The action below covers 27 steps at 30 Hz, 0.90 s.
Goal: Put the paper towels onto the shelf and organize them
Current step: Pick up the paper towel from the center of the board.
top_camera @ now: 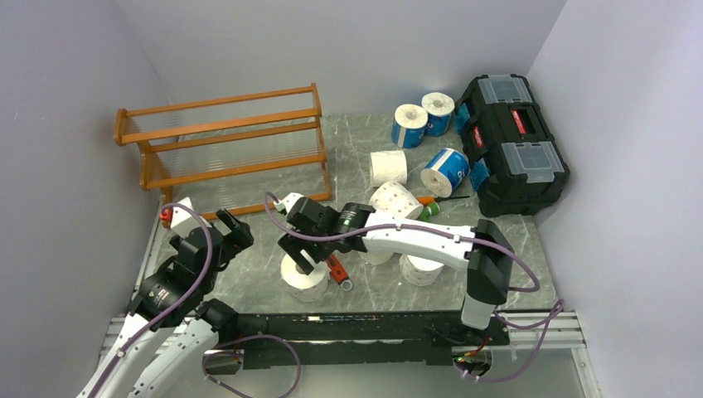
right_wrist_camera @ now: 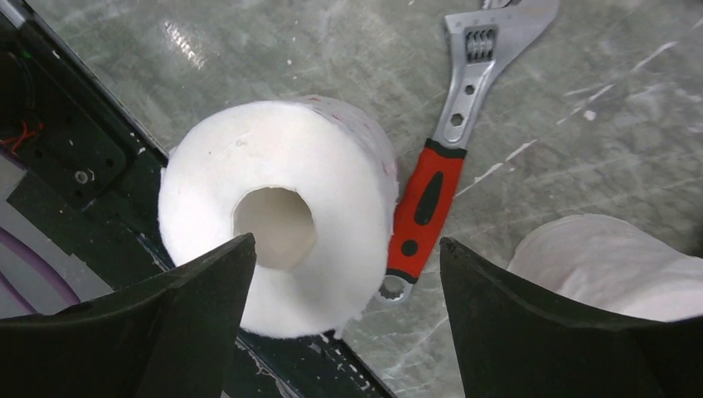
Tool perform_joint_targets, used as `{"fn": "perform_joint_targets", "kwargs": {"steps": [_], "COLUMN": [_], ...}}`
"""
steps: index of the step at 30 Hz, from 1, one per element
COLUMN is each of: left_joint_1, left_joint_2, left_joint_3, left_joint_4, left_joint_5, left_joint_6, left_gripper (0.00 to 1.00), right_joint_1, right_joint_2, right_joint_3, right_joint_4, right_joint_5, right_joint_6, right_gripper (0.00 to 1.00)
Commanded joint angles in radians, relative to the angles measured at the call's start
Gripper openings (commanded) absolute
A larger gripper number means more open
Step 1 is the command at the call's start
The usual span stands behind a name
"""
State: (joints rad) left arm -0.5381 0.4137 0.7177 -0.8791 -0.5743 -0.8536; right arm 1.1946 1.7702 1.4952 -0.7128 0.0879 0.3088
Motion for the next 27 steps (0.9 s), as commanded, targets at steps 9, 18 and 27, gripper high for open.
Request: {"fn": "perform_joint_targets", "kwargs": {"steps": [9, 18, 27], "left_joint_1": [-0.003, -0.003, -0.003], "left_joint_2": [0.014, 0.122, 0.157], "left_joint_3": [-0.039, -0.021, -0.043], "left_joint_4": [0.158, 0.132, 0.1], "left_joint_5": [0.124, 0.414, 0.597], "left_joint_6": [0.059, 0.109, 0.059], "left_gripper": [0.99, 0.99, 0.97], "right_joint_1": [-0.198, -0.282, -0.285], "right_joint_2": [-0.53, -0.747, -0.799], "right_joint_3": [-0.375, -0.597, -0.663], "right_joint_4": [0.327, 0.5, 0.545], "right_joint_5": [0.171, 0.24, 0.244], "right_joint_6": [0.175, 0.269, 0.246], "right_gripper": [0.87, 0.91, 0.89]}}
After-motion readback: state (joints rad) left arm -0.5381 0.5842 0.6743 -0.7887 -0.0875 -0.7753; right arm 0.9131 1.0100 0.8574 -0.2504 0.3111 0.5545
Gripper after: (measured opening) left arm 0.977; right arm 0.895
